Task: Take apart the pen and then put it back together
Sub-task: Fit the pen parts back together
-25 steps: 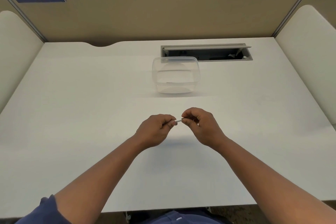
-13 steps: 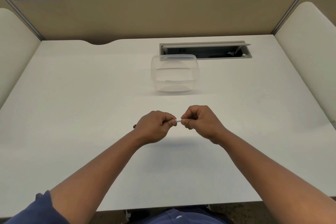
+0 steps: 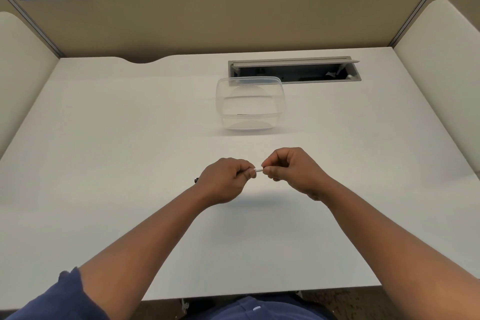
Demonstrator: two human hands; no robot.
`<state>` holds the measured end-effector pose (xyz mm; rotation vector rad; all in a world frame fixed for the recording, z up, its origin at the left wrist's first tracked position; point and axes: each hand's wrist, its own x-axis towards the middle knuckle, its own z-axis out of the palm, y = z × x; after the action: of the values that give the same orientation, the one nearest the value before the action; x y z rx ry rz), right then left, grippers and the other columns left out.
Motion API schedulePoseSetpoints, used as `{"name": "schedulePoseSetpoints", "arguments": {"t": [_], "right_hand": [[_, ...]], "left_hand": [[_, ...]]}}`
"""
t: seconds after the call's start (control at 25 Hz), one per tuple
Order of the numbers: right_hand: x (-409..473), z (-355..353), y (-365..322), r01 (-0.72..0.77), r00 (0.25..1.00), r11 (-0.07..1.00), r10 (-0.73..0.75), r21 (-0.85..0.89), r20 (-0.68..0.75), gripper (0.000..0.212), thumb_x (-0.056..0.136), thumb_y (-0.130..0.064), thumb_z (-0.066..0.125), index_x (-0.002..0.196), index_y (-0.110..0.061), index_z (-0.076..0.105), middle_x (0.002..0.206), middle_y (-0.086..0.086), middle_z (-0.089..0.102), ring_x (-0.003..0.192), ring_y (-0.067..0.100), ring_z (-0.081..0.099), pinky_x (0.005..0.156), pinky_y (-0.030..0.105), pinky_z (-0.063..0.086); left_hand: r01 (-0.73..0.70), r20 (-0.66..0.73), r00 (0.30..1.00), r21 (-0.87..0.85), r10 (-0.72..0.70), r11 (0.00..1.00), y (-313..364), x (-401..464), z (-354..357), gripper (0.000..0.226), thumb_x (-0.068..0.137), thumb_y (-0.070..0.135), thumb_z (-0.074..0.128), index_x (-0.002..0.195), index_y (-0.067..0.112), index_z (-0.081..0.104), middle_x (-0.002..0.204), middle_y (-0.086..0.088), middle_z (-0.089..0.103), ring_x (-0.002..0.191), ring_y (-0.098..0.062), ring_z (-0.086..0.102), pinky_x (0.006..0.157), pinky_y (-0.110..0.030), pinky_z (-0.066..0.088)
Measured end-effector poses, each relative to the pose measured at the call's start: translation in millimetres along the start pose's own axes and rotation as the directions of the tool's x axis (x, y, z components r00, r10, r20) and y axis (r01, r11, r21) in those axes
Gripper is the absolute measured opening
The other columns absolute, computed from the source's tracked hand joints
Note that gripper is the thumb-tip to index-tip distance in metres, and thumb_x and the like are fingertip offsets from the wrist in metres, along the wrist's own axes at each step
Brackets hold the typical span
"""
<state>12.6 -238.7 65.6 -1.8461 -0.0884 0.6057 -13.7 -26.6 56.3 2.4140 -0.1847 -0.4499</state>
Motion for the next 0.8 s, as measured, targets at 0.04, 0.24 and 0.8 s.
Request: {"name": "schedulePoseSetpoints", "arguments": {"t": [0.04,0.24,0.8], "right_hand": [[-1.0,0.0,1.1,0.022,1.000,0.999,-0.022,-0.030,-0.005,0.003,0.088,-0.002,0.072,0.089,-0.005,0.073,0.074,0.007,0.069,0.067,0.015,0.059,0.069,0.032,0.050],[-3.3,3.1,0.9,0.034,0.999,0.998,-0.034,-0.058,-0.004,0.005,0.087,0.002,0.071,0.086,-0.003,0.069,0.070,0.004,0.070,0.066,0.016,0.061,0.068,0.033,0.051],[1.3,5.0,14.3,-0.025,0.999,0.998,0.026,-0.052,0.029,0.005,0.089,-0.012,0.074,0.093,-0.011,0.070,0.076,0.000,0.069,0.069,0.012,0.061,0.068,0.028,0.052]], "left_hand": [[-0.003,0.020,1.000,-0.010,0.003,1.000,-1.5,0.4,-1.2,0.023,0.102,0.038,0.050,0.093,0.034,0.071,0.064,0.010,0.054,0.062,-0.011,0.047,0.064,-0.033,0.044],[-0.002,0.036,0.999,-0.008,0.003,1.000,-0.3,0.2,-2.2,0.023,0.102,0.036,0.051,0.091,0.034,0.071,0.060,0.010,0.052,0.058,-0.011,0.045,0.062,-0.031,0.040],[-0.147,0.060,0.989,0.161,0.139,0.976,1.2,1.4,5.0,0.040,0.105,0.039,0.043,0.065,0.033,0.042,0.063,0.008,0.045,0.065,-0.011,0.044,0.057,-0.032,0.034]]}}
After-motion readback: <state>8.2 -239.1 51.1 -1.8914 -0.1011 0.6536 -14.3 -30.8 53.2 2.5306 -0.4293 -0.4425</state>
